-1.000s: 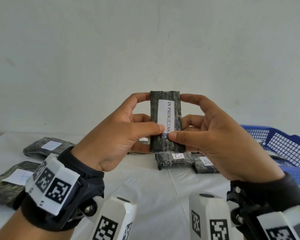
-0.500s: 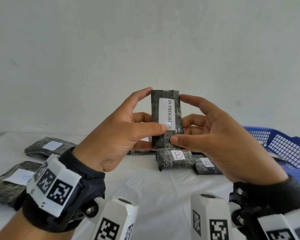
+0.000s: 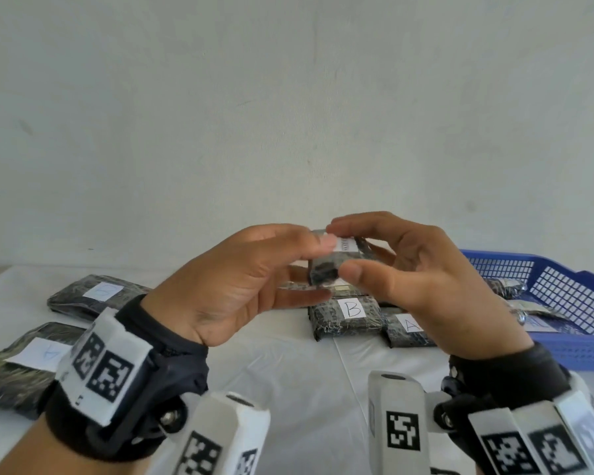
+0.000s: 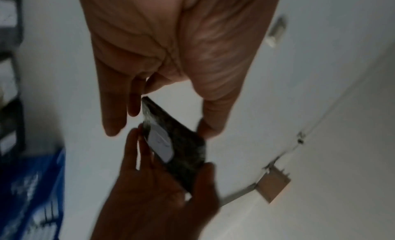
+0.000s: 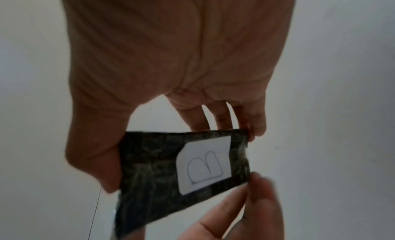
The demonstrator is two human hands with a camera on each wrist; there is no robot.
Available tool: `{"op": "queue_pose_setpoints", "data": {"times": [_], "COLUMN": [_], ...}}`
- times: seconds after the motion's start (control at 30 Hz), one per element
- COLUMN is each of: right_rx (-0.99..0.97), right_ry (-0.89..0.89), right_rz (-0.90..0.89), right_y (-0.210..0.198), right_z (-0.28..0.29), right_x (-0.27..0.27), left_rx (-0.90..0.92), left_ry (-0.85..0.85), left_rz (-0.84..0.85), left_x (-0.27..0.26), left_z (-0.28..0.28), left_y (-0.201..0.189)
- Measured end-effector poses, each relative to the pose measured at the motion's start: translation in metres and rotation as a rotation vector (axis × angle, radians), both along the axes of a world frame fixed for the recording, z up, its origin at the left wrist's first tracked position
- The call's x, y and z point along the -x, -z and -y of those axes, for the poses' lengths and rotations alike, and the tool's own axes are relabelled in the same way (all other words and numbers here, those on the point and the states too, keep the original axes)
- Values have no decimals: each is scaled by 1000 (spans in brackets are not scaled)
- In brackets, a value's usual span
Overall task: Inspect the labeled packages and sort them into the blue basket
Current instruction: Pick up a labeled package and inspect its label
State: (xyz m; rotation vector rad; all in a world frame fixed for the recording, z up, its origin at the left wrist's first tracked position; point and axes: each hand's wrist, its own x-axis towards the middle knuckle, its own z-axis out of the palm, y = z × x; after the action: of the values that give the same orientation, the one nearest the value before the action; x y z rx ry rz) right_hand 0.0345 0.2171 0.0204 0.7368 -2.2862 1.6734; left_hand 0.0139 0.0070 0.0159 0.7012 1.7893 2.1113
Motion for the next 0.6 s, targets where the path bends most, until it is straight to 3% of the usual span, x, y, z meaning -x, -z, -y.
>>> {"op": "queue_pose_setpoints", "data": {"times": [0.13,0.3,0.5,0.6], "right_rx": [30,112,261,274], "right_ry": [70,15,-36,-68], "right_rz": [-62,-53,20,43], "right_y": [0,-2,0,0], "right_z": [5,13,17,20], "right_x": [1,-1,0,0], "left_rx": [37,50,-18,-43], "left_ry": [-126,-241,-217,-300], "left_rz": [-102,-281,-253,-308], "left_x": [-3,-3,-6,-6], "left_z": [-5,-14,-18,-20], "left_y": [4,5,6,5]}}
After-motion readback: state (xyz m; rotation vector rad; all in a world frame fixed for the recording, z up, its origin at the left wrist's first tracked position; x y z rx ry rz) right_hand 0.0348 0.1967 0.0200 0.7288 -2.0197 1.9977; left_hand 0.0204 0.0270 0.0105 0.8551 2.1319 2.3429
